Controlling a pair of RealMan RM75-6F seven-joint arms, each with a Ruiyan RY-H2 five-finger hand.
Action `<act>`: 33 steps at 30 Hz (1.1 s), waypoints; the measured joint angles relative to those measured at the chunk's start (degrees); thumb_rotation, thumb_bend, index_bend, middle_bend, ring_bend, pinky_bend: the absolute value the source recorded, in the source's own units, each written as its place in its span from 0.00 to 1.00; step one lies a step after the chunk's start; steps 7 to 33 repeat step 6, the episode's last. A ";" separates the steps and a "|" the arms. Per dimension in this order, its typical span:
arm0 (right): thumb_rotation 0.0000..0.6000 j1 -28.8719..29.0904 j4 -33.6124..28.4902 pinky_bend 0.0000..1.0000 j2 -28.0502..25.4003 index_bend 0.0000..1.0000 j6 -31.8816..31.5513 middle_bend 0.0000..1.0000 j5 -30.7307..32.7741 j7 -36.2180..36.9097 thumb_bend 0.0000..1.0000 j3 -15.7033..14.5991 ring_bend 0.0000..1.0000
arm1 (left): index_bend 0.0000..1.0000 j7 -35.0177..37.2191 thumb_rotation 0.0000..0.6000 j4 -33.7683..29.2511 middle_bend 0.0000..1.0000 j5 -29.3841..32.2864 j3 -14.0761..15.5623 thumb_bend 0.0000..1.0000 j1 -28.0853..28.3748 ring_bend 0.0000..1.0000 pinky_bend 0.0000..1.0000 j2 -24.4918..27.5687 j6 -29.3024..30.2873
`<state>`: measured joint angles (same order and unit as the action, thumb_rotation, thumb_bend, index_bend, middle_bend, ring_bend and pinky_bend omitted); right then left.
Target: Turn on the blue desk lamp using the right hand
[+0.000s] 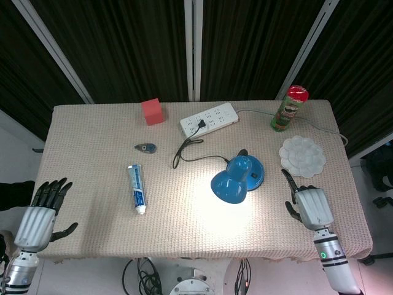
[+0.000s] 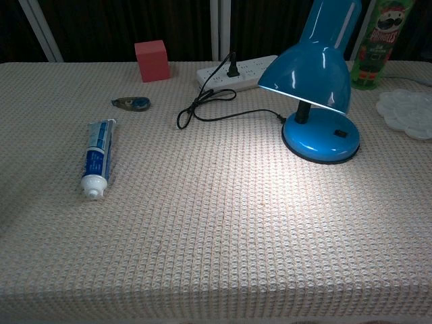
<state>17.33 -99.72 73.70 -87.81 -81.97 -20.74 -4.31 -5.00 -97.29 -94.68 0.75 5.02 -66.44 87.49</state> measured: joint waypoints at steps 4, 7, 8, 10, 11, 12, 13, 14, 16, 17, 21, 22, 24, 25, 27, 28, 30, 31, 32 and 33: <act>1.00 -4.76 6.05 0.03 0.89 0.00 -8.44 0.00 -7.04 4.91 0.06 -1.06 0.00 | 0.00 0.54 1.00 0.37 0.00 0.48 -0.11 0.14 0.12 0.00 0.00 -0.10 -0.24; 1.00 -7.15 8.50 0.00 1.10 0.00 -10.34 0.00 -8.94 6.97 0.05 -1.56 0.00 | 0.00 0.55 1.00 0.33 0.00 0.48 -0.21 0.14 0.12 0.00 0.00 -0.08 -0.08; 1.00 -7.15 8.50 0.00 1.10 0.00 -10.34 0.00 -8.94 6.97 0.05 -1.56 0.00 | 0.00 0.55 1.00 0.33 0.00 0.48 -0.21 0.14 0.12 0.00 0.00 -0.08 -0.08; 1.00 -7.15 8.50 0.00 1.10 0.00 -10.34 0.00 -8.94 6.97 0.05 -1.56 0.00 | 0.00 0.55 1.00 0.33 0.00 0.48 -0.21 0.14 0.12 0.00 0.00 -0.08 -0.08; 1.00 -7.15 8.50 0.00 1.10 0.00 -10.34 0.00 -8.94 6.97 0.05 -1.56 0.00 | 0.00 0.55 1.00 0.33 0.00 0.48 -0.21 0.14 0.12 0.00 0.00 -0.08 -0.08; 1.00 -7.15 8.50 0.00 1.10 0.00 -10.34 0.00 -8.94 6.97 0.05 -1.56 0.00 | 0.00 0.55 1.00 0.33 0.00 0.48 -0.21 0.14 0.12 0.00 0.00 -0.08 -0.08; 1.00 -7.15 8.50 0.00 1.10 0.00 -10.34 0.00 -8.94 6.97 0.05 -1.56 0.00 | 0.00 0.55 1.00 0.33 0.00 0.48 -0.21 0.14 0.12 0.00 0.00 -0.08 -0.08; 1.00 -7.15 8.50 0.00 1.10 0.00 -10.34 0.00 -8.94 6.97 0.05 -1.56 0.00 | 0.00 0.55 1.00 0.33 0.00 0.48 -0.21 0.14 0.12 0.00 0.00 -0.08 -0.08; 1.00 -7.15 8.50 0.00 1.10 0.00 -10.34 0.00 -8.94 6.97 0.05 -1.56 0.00 | 0.00 0.55 1.00 0.33 0.00 0.48 -0.21 0.14 0.12 0.00 0.00 -0.08 -0.08; 1.00 -7.15 8.50 0.00 1.10 0.00 -10.34 0.00 -8.94 6.97 0.05 -1.56 0.00 | 0.00 0.55 1.00 0.33 0.00 0.48 -0.21 0.14 0.12 0.00 0.00 -0.08 -0.08; 1.00 -7.15 8.50 0.00 1.10 0.00 -10.34 0.00 -8.94 6.97 0.05 -1.56 0.00 | 0.00 0.55 1.00 0.33 0.00 0.48 -0.21 0.14 0.12 0.00 0.00 -0.08 -0.08; 1.00 -7.15 8.50 0.00 1.10 0.00 -10.34 0.00 -8.94 6.97 0.05 -1.56 0.00 | 0.00 0.55 1.00 0.33 0.00 0.48 -0.21 0.14 0.12 0.00 0.00 -0.08 -0.08; 1.00 -7.15 8.50 0.00 1.10 0.00 -10.34 0.00 -8.94 6.97 0.05 -1.56 0.00 | 0.00 0.55 1.00 0.33 0.00 0.48 -0.21 0.14 0.12 0.00 0.00 -0.08 -0.08; 1.00 -7.15 8.50 0.00 1.10 0.00 -10.34 0.00 -8.94 6.97 0.05 -1.56 0.00 | 0.00 0.55 1.00 0.33 0.00 0.48 -0.21 0.14 0.12 0.00 0.00 -0.08 -0.08; 1.00 -7.15 8.50 0.00 1.10 0.00 -10.34 0.00 -8.94 6.97 0.05 -1.56 0.00 | 0.00 0.55 1.00 0.33 0.00 0.48 -0.21 0.14 0.12 0.00 0.00 -0.08 -0.08; 1.00 -7.15 8.50 0.00 1.10 0.00 -10.34 0.00 -8.94 6.97 0.05 -1.56 0.00 | 0.00 0.55 1.00 0.33 0.00 0.48 -0.21 0.14 0.12 0.00 0.00 -0.08 -0.08; 1.00 -7.15 8.50 0.00 1.10 0.00 -10.34 0.00 -8.94 6.97 0.05 -1.56 0.00 | 0.00 0.55 1.00 0.33 0.00 0.48 -0.21 0.14 0.12 0.00 0.00 -0.08 -0.08; 1.00 -7.15 8.50 0.00 1.10 0.00 -10.34 0.00 -8.94 6.97 0.05 -1.56 0.00 | 0.00 0.55 1.00 0.33 0.00 0.48 -0.21 0.14 0.12 0.00 0.00 -0.08 -0.08; 1.00 -7.15 8.50 0.00 1.10 0.00 -10.34 0.00 -8.94 6.97 0.05 -1.56 0.00 | 0.00 0.55 1.00 0.33 0.00 0.48 -0.21 0.14 0.12 0.00 0.00 -0.08 -0.08; 1.00 -7.15 8.50 0.00 1.10 0.00 -10.34 0.00 -8.94 6.97 0.05 -1.56 0.00 | 0.00 0.55 1.00 0.33 0.00 0.48 -0.21 0.14 0.12 0.00 0.00 -0.08 -0.08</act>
